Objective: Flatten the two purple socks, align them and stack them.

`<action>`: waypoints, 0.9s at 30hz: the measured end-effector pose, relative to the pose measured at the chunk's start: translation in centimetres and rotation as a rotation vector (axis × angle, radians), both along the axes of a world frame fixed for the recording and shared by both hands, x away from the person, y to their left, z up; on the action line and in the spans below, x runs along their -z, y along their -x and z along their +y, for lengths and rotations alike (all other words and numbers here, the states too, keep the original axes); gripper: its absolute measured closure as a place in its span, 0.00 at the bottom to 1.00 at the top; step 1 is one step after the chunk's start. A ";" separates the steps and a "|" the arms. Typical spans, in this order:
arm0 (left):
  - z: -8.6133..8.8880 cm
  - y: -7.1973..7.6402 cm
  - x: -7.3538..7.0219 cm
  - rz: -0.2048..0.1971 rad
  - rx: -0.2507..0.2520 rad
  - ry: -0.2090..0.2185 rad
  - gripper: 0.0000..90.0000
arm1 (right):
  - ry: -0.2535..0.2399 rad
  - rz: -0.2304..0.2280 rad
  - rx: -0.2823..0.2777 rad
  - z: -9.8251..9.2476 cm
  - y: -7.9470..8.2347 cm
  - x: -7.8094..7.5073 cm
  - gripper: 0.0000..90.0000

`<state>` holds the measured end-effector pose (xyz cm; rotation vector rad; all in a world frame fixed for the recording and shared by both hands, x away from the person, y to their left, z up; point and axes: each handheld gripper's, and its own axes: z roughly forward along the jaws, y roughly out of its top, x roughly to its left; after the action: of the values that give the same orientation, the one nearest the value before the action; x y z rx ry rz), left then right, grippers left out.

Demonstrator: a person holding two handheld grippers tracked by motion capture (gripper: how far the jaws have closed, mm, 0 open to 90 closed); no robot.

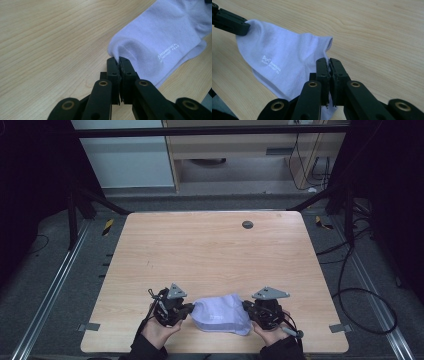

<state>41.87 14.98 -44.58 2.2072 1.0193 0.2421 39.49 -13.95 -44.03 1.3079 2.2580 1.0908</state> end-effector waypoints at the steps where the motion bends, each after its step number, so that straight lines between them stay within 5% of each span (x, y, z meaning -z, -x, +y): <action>1: -0.1 0.0 0.1 0.001 0.001 0.002 0.97 | 0.002 0.003 -0.003 0.0 0.1 0.1 0.97; 27: -1.0 -0.2 2.5 0.050 0.021 -0.040 0.97 | 0.036 0.084 0.002 -0.5 0.4 3.0 0.96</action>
<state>42.07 13.95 -47.05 2.2695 1.0259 0.2004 39.06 -14.47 -47.01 1.3658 2.3248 1.0074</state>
